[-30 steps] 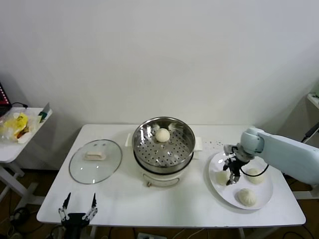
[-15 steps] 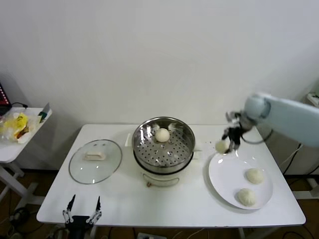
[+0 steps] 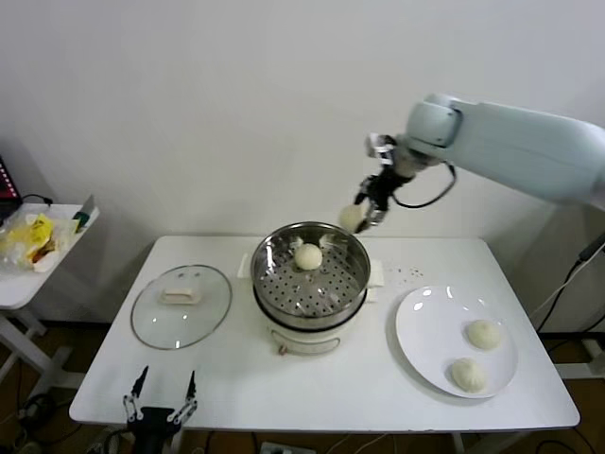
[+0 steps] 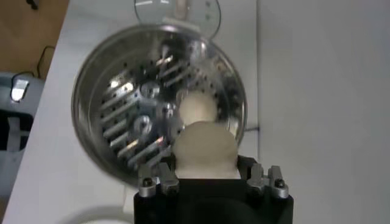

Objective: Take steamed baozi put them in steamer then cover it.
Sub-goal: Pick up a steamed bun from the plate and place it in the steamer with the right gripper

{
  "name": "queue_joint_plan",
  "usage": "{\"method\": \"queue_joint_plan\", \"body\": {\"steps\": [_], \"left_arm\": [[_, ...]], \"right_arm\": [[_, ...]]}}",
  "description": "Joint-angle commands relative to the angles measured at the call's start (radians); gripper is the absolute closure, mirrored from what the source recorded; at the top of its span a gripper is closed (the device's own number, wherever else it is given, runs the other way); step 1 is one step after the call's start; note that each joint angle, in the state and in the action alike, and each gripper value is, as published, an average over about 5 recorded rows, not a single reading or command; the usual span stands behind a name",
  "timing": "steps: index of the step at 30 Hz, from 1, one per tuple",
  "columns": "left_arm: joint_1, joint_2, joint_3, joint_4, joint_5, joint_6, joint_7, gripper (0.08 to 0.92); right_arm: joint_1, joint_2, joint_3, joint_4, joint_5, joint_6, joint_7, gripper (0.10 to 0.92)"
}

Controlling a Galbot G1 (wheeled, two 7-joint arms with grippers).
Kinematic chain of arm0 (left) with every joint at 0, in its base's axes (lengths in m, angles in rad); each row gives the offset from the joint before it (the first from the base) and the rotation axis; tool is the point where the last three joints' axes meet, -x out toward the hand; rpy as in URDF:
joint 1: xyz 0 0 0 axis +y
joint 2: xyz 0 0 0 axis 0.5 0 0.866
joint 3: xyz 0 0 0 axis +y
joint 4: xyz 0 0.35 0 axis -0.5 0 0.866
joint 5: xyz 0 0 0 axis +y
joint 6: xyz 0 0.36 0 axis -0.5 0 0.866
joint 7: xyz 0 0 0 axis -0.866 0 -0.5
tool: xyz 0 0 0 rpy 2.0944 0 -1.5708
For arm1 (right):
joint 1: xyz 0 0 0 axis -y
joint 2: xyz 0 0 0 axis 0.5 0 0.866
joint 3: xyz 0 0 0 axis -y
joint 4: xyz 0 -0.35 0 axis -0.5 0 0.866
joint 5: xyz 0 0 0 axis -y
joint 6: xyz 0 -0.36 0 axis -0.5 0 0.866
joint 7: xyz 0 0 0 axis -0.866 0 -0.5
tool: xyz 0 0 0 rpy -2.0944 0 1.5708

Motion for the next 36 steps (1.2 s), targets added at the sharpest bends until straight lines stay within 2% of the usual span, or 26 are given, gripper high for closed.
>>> {"method": "queue_joint_plan", "body": {"steps": [1, 12, 25, 32, 36], "left_arm": [[0.012, 0.004, 0.000, -0.015, -0.002, -0.003, 0.001, 0.177], [0.022, 0.005, -0.003, -0.019, -0.001, 0.009, -0.026, 0.177], [0.019, 0.004, -0.006, -0.009, 0.000, 0.005, -0.028, 0.177], [0.016, 0.005, -0.009, -0.011, -0.002, 0.006, -0.029, 0.177], [0.014, 0.003, -0.012, -0.018, -0.004, 0.009, -0.029, 0.177]], "right_arm": [[-0.085, 0.192, 0.007, -0.013, 0.047, -0.063, 0.082, 0.364], [-0.244, 0.293, -0.019, -0.083, -0.025, -0.073, 0.105, 0.364], [-0.272, 0.355, -0.035, -0.178, -0.062, -0.044, 0.070, 0.361], [-0.246, 0.343, -0.033, -0.168, -0.060, -0.046, 0.030, 0.227], [-0.169, 0.290, -0.037, -0.128, -0.047, -0.032, -0.005, 0.204]]}}
